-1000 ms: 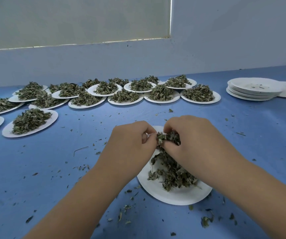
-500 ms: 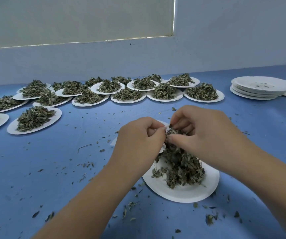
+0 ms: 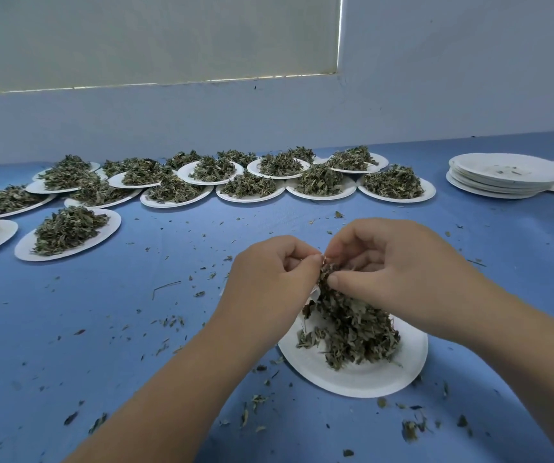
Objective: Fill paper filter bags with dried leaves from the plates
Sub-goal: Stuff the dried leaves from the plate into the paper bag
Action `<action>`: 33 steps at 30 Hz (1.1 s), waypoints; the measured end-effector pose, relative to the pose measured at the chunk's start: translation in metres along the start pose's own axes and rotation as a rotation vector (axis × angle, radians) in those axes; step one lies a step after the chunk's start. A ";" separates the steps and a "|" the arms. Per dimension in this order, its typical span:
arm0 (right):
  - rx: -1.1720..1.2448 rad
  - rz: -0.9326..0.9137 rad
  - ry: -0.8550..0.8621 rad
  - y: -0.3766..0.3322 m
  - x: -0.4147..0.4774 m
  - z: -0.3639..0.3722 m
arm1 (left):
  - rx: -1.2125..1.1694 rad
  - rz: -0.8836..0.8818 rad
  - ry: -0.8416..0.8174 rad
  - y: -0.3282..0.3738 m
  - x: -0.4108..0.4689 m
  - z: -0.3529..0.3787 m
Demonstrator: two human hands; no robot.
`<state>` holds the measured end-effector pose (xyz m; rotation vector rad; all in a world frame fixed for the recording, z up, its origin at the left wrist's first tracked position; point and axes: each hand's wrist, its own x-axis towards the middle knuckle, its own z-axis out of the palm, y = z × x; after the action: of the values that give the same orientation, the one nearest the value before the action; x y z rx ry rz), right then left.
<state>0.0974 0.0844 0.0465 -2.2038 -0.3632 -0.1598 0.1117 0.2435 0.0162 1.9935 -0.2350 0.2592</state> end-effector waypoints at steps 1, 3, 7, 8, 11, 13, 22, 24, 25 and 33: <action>0.024 0.000 -0.003 0.002 0.001 -0.001 | 0.001 0.001 -0.001 0.000 0.000 0.000; 0.026 -0.018 0.026 0.004 0.003 0.000 | -0.004 0.005 -0.011 -0.001 -0.001 0.000; 0.040 -0.057 0.083 0.011 0.005 0.005 | -0.049 -0.002 -0.024 -0.001 -0.001 0.000; 0.044 -0.062 0.094 0.012 0.006 0.006 | -0.068 -0.005 -0.022 -0.001 -0.001 0.000; 0.061 -0.005 0.128 0.019 0.011 0.005 | -0.115 -0.014 -0.024 -0.001 -0.001 -0.001; 0.107 0.098 0.082 0.023 0.013 0.003 | -0.125 -0.016 -0.029 -0.001 -0.001 -0.001; 0.272 0.189 -0.176 0.020 0.014 0.002 | -0.121 -0.001 -0.063 0.004 -0.004 -0.001; 0.223 0.184 -0.107 0.020 0.015 0.007 | -0.074 0.035 -0.064 0.005 -0.006 -0.001; 0.176 0.174 -0.062 0.021 0.016 0.010 | -0.055 0.048 -0.067 0.005 -0.007 0.000; -0.055 0.075 -0.046 0.020 0.010 0.009 | -0.009 0.022 -0.046 0.004 -0.008 0.004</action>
<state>0.1130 0.0813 0.0283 -2.2748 -0.3044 -0.0788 0.1033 0.2387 0.0162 1.9909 -0.2869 0.2254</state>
